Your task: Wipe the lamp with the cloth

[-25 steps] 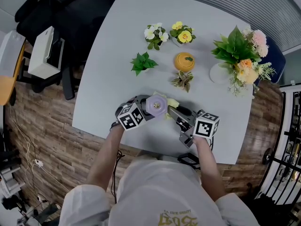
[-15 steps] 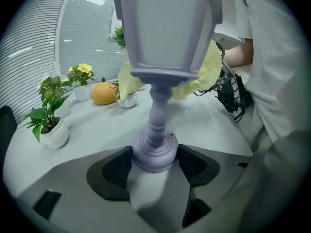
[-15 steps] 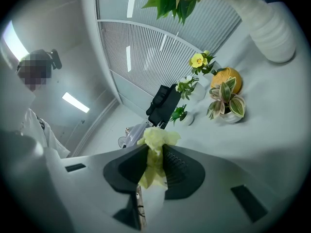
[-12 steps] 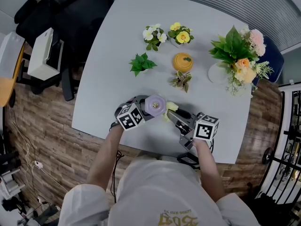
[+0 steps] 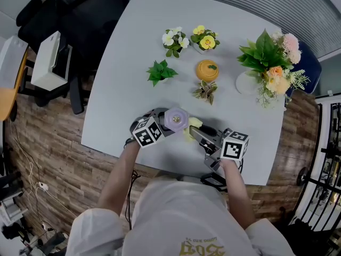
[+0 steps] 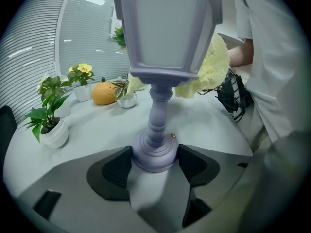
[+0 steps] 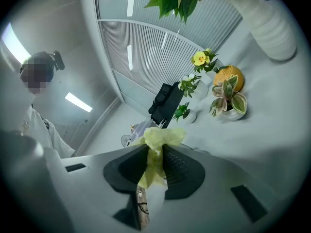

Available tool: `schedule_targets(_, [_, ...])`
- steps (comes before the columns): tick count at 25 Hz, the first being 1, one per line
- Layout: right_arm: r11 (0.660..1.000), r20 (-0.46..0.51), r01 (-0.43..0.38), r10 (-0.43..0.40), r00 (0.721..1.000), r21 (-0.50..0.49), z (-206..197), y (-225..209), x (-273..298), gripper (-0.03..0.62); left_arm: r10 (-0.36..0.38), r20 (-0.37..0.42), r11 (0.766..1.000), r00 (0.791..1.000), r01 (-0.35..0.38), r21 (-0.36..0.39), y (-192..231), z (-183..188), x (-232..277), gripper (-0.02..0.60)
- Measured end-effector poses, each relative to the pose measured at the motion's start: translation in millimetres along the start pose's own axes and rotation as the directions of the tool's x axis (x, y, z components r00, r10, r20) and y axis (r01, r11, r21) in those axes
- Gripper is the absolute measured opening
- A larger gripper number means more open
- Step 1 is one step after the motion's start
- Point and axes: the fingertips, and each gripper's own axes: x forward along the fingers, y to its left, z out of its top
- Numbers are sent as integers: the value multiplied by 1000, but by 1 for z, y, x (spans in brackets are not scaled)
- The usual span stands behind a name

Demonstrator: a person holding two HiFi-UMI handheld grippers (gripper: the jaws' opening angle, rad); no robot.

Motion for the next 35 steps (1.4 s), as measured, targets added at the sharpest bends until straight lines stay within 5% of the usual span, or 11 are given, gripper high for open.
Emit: schedule_targets(35, [999,-64,-48,49,997,14,-16,8,1,98,0,3,1000,1000,0,-1,-1,1,-1,305])
